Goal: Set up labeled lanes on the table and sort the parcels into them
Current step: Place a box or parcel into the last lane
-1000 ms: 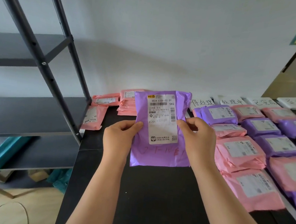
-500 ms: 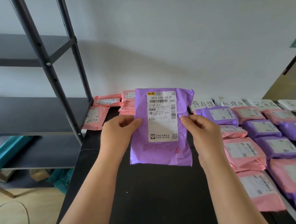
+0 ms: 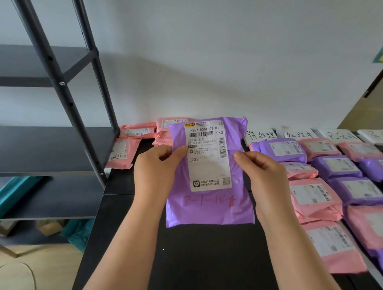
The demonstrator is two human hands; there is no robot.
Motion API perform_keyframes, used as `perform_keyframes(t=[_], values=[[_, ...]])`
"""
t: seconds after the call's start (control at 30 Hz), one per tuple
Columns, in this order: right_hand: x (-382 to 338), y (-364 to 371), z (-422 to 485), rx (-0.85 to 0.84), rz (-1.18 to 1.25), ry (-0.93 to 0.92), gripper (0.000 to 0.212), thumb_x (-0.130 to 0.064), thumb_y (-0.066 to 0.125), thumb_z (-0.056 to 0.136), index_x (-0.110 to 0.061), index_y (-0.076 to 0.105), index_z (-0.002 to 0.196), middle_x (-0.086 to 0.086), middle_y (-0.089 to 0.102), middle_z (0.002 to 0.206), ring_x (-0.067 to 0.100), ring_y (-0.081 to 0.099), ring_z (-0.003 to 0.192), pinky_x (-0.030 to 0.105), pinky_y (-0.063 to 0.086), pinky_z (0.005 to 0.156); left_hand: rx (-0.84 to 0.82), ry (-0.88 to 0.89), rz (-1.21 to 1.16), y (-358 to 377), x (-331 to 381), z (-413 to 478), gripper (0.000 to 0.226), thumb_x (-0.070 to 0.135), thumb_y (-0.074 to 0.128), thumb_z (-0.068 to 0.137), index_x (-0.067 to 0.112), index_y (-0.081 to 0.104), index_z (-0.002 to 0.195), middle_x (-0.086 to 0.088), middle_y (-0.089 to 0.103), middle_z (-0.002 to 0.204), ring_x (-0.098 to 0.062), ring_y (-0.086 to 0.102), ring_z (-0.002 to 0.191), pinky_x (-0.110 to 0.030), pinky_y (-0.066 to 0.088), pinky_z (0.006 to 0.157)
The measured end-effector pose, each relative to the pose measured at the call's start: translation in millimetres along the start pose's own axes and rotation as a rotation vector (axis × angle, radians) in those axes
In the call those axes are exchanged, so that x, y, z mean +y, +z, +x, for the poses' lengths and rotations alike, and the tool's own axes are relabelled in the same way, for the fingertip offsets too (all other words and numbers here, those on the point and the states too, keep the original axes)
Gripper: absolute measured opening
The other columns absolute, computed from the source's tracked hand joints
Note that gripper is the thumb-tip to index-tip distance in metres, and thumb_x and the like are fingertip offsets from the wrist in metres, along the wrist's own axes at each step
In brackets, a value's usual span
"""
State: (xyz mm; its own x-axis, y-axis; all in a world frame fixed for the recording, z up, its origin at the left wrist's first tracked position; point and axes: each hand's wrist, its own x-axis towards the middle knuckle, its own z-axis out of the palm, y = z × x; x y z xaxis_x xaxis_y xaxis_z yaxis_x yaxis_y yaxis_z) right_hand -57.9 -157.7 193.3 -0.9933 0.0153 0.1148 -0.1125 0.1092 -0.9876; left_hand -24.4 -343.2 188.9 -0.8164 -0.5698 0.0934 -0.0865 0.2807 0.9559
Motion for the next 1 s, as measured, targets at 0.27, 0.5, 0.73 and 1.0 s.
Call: perform_keyframes(t=[0.27,0.5,0.73,1.0], values=[[-2.3,-1.5,-1.5,0.020,-0.003,-0.020,0.007,-0.020,0.072,0.089,-0.021,0.075,0.083,-0.009,0.071,0.069,-0.009,0.057,0.059,0.003,0.042,0.057,-0.060,0.000,-0.022,-0.2,3.5,-2.5,0.043,0.042,0.067,0.090,-0.001,0.070,0.086,-0.018,0.070,0.086,-0.042,0.065,0.086,-0.058,0.053,0.079],[1.7,-4.5,4.1,0.141,0.022,0.008,0.011,-0.024,0.070,0.090,-0.025,0.073,0.079,-0.004,0.072,0.077,0.009,0.063,0.073,0.023,0.049,0.070,-0.098,-0.058,-0.051,-1.6,3.5,-5.1,0.019,0.047,0.067,0.088,0.031,0.073,0.096,0.015,0.070,0.093,-0.007,0.065,0.089,-0.035,0.056,0.084],[7.8,-9.4,6.3,0.178,-0.053,0.009,0.015,-0.024,0.069,0.091,-0.025,0.071,0.077,-0.002,0.071,0.073,0.011,0.059,0.069,0.031,0.046,0.068,-0.116,-0.033,0.046,6.8,-5.7,-3.1,0.008,0.029,0.072,0.088,0.024,0.072,0.094,0.014,0.069,0.087,-0.007,0.064,0.084,-0.031,0.054,0.077],[26.3,-32.6,-4.7,0.261,-0.228,0.120,0.009,-0.026,0.069,0.091,-0.022,0.067,0.098,-0.011,0.069,0.090,0.003,0.063,0.084,0.022,0.046,0.069,-0.229,0.084,0.162,34.4,-11.4,-2.5,0.018,0.020,0.070,0.090,0.021,0.076,0.106,0.012,0.070,0.091,-0.004,0.062,0.084,-0.020,0.047,0.074]])
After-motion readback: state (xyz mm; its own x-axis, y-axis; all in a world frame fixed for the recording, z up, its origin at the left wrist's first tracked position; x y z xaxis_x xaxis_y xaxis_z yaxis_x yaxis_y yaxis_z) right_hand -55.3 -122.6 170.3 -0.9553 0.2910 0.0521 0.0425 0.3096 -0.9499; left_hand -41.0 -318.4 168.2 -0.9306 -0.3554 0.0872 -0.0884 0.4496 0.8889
